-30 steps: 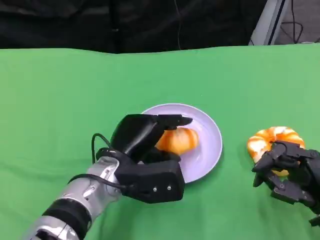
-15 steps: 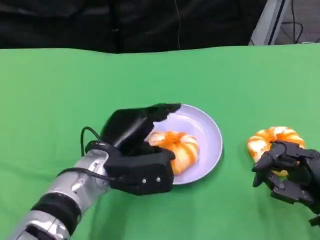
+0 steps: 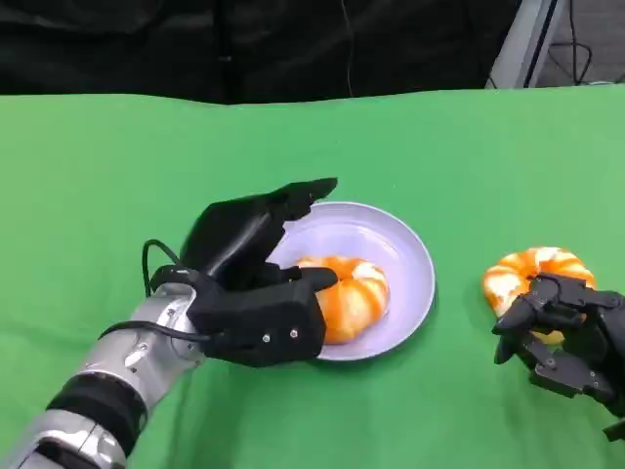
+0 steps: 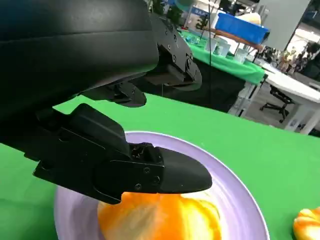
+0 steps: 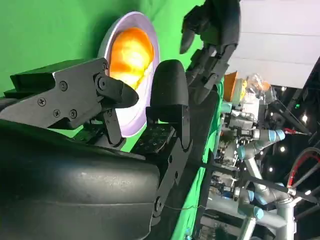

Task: Grasp the bread from the table and place it into the plate.

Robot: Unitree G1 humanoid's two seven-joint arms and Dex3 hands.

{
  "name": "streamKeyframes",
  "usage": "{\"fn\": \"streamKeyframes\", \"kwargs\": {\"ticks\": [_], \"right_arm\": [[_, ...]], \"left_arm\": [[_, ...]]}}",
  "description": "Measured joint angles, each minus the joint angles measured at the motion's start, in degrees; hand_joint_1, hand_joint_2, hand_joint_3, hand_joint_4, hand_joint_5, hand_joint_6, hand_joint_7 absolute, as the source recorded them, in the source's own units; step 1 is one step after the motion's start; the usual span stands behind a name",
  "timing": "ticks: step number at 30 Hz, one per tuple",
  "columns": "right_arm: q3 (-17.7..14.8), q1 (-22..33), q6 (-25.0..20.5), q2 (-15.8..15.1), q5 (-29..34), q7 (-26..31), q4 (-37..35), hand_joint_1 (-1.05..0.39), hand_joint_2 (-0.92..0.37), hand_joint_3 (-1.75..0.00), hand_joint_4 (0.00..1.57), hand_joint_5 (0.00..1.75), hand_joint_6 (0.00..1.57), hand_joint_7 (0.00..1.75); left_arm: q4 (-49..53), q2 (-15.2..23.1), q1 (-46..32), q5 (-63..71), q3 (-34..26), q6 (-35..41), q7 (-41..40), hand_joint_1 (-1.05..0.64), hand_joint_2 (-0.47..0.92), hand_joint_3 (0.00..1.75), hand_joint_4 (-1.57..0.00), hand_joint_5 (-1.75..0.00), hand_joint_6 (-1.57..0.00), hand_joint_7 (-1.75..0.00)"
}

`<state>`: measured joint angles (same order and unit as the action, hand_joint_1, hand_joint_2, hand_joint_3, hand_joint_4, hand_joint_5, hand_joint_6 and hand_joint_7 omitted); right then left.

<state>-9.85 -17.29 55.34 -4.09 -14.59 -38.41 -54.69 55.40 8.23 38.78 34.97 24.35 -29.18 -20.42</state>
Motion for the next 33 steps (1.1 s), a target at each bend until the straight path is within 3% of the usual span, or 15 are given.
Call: {"fn": "streamKeyframes", "kwargs": {"ticks": [20,33], "right_arm": [[0.0,-0.1,0.1,0.0,0.2,-0.3,-0.4,0.09,-0.81,-0.69,0.84,1.44,0.87,1.04],[0.0,-0.1,0.1,0.0,0.2,-0.2,-0.4,0.10,-0.81,-0.71,0.83,1.46,0.87,1.05]], "left_arm": [[-12.9,1.9,-10.1,-6.6,-8.1,-4.5,0.2,-0.85,0.92,0.51,-0.51,-0.01,-0.40,-0.01],[-15.9,1.9,-13.1,-9.8,-11.0,-7.8,0.6,-0.82,0.92,0.48,-0.56,-0.02,-0.43,-0.01]]}}
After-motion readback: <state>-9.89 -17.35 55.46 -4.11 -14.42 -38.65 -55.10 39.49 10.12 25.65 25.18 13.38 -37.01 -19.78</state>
